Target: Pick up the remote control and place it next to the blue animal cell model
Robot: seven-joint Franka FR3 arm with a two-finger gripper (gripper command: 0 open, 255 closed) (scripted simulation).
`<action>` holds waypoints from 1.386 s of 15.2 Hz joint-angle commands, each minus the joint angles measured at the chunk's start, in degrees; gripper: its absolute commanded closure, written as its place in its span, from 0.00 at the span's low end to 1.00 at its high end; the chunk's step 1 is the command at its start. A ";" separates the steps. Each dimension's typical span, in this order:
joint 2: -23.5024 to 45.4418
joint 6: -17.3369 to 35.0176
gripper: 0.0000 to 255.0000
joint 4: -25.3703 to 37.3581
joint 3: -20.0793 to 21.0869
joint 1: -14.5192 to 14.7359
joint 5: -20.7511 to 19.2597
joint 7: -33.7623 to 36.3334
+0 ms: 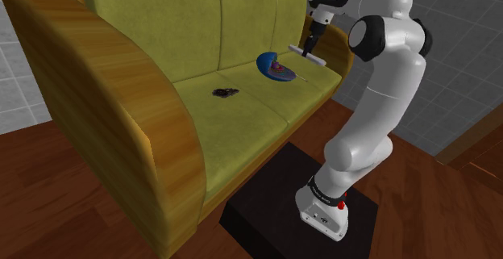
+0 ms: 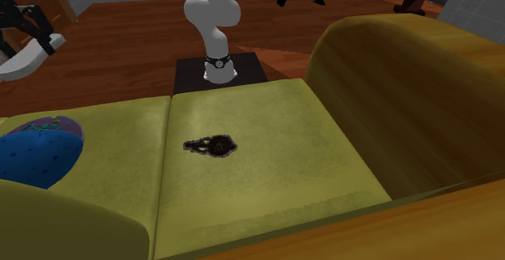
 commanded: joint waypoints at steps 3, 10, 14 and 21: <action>6.42 -2.56 1.00 8.45 -1.54 -4.59 2.76 -5.53; 24.77 -13.08 1.00 36.68 -1.82 -17.58 9.62 -13.27; 22.45 -8.28 1.00 29.45 -1.96 -15.98 8.80 -13.55; 20.46 -1.51 1.00 20.54 -2.17 -14.20 8.22 -13.90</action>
